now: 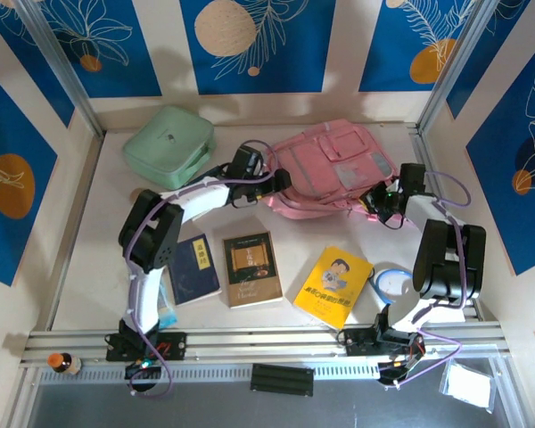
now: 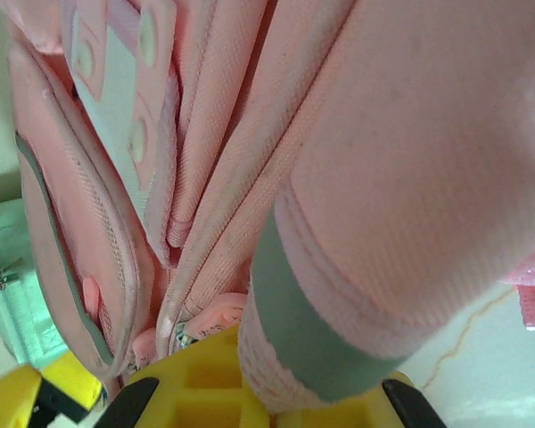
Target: Pack books, pencil case, and school supplies into a backpack
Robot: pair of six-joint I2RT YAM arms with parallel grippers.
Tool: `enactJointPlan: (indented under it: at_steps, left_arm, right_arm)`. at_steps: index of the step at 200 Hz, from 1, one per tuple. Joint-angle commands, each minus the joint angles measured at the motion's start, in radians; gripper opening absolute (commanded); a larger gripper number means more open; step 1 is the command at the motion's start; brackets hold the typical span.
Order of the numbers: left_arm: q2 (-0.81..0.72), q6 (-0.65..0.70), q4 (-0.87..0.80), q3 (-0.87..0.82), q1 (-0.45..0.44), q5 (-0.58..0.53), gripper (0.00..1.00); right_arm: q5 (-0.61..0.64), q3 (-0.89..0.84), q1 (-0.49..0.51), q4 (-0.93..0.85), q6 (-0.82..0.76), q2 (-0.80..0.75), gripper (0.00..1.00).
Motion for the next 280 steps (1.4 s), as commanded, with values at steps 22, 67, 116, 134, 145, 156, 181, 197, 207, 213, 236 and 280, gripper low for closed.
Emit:
enactJointPlan:
  at_steps: [22, 67, 116, 134, 145, 156, 181, 197, 207, 213, 236, 280]
  left_arm:
    - [-0.189, 0.155, -0.168, -0.07, -0.002, -0.155, 0.93]
    - [-0.301, 0.184, -0.137, -0.187, -0.189, -0.194, 0.85]
    - [-0.136, 0.259, -0.213, 0.011, -0.411, -0.35, 0.81]
    - [-0.064, 0.27, -0.205, 0.081, -0.441, -0.384, 0.76]
    - [-0.025, 0.271, -0.194, 0.117, -0.447, -0.396, 0.71]
    - [0.007, 0.258, -0.185, 0.15, -0.449, -0.41, 0.65]
    - [0.07, 0.214, -0.171, 0.222, -0.45, -0.455, 0.5]
    - [0.103, 0.164, -0.212, 0.287, -0.446, -0.47, 0.42]
    - [0.116, 0.143, -0.22, 0.311, -0.446, -0.468, 0.4]
    - [0.121, 0.129, -0.219, 0.319, -0.446, -0.468, 0.39]
    - [0.14, 0.091, -0.268, 0.366, -0.441, -0.511, 0.39]
    - [0.153, 0.065, -0.333, 0.425, -0.419, -0.57, 0.4]
  right_arm:
    - [-0.06, -0.021, 0.063, 0.083, 0.192, -0.09, 0.06]
    - [-0.03, -0.049, 0.121, 0.15, 0.364, -0.12, 0.06]
    - [-0.048, -0.009, 0.162, 0.127, 0.369, -0.131, 0.07]
    - [-0.051, 0.001, 0.169, 0.108, 0.373, -0.141, 0.06]
    - [-0.047, 0.012, 0.173, 0.086, 0.377, -0.148, 0.07]
    - [-0.051, 0.024, 0.179, 0.066, 0.375, -0.154, 0.06]
    - [-0.054, 0.031, 0.193, 0.059, 0.375, -0.176, 0.07]
    - [-0.06, 0.032, 0.195, 0.064, 0.376, -0.185, 0.07]
    - [-0.068, 0.037, 0.194, 0.066, 0.374, -0.185, 0.07]
    - [-0.071, 0.04, 0.193, 0.065, 0.373, -0.184, 0.07]
    - [-0.096, 0.074, 0.19, 0.047, 0.367, -0.171, 0.07]
    - [-0.102, 0.102, 0.189, 0.024, 0.365, -0.166, 0.07]
